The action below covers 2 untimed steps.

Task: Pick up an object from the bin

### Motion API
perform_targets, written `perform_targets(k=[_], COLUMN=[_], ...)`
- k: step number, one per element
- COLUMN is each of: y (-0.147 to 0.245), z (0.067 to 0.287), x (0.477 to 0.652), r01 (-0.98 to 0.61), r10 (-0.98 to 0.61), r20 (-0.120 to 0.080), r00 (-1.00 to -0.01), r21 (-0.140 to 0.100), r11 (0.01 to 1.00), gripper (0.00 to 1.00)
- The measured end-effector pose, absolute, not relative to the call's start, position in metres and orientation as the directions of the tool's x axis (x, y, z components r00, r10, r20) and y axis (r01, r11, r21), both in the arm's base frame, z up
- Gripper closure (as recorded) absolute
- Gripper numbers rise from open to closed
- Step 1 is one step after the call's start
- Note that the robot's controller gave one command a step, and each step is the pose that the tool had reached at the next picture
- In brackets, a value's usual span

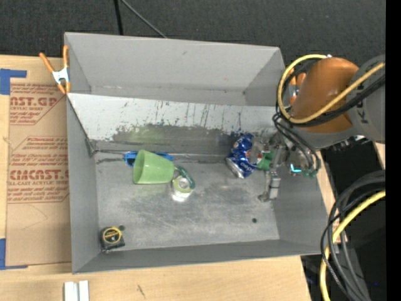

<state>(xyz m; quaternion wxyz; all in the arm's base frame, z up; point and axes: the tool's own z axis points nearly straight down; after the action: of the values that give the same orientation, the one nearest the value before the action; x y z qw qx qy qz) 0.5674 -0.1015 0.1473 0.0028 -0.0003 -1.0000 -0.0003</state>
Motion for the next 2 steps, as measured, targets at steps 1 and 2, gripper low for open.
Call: perform_targets(k=[1,2], y=[-0.098,-0.093], z=[0.091,0.074], x=[0.59,0.597], r01=[0.062,0.256], r10=[0.062,0.256], r20=[0.001,0.002], r00=[-0.998,-0.967], r21=[0.002,0.018], r11=[0.998,0.967], gripper=[0.0,0.0])
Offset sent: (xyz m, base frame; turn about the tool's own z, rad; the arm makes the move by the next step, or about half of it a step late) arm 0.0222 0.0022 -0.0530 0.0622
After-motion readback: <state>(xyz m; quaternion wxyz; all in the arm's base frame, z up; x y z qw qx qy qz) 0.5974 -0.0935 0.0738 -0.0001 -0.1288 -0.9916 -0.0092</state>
